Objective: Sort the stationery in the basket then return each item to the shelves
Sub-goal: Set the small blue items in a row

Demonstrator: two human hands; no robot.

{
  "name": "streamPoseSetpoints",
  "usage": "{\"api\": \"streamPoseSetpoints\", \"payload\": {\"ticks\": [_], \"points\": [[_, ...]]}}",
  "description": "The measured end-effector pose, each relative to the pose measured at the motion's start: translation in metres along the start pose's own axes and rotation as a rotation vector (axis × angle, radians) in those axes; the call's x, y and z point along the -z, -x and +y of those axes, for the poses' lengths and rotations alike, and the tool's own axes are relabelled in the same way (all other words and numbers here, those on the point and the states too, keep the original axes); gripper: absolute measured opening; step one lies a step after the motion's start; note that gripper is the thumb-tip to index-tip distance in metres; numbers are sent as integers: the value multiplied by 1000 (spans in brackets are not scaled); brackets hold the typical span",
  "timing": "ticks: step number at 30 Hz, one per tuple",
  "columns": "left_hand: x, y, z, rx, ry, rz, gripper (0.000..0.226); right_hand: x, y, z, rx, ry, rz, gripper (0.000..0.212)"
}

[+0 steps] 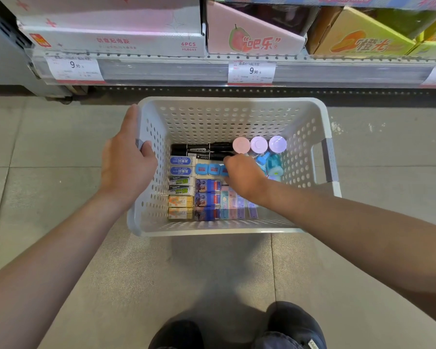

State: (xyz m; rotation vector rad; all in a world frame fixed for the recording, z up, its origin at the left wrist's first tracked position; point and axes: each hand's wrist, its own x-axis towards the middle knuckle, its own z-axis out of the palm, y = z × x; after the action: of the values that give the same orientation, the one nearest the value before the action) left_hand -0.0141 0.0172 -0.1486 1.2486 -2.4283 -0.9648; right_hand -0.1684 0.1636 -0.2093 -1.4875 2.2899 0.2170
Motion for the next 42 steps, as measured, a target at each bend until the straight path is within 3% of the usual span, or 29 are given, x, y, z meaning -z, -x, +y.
{"api": "streamPoseSetpoints", "payload": {"ticks": [7,9,11,16,27,32,36,42], "points": [[1,1,1,0,-7,-5,65,27,11,21,-58,240,4,28],[0,1,1,-7,-6,-10,65,29,9,34,-81,340,-26,43],[0,1,1,-24,4,-15,64,34,12,40,31,511,-138,56],[1,2,2,-22,17,-23,64,49,17,30,259,859,-383,41],[0,1,1,-15,34,-13,64,43,6,34,263,897,-320,41],[1,1,0,-38,17,2,63,43,3,37,156,666,-208,50],[1,1,1,-24,24,-2,64,40,3,45,31,214,-102,31],[1,2,2,-32,29,-5,63,31,12,34,-40,-70,-136,31]]}}
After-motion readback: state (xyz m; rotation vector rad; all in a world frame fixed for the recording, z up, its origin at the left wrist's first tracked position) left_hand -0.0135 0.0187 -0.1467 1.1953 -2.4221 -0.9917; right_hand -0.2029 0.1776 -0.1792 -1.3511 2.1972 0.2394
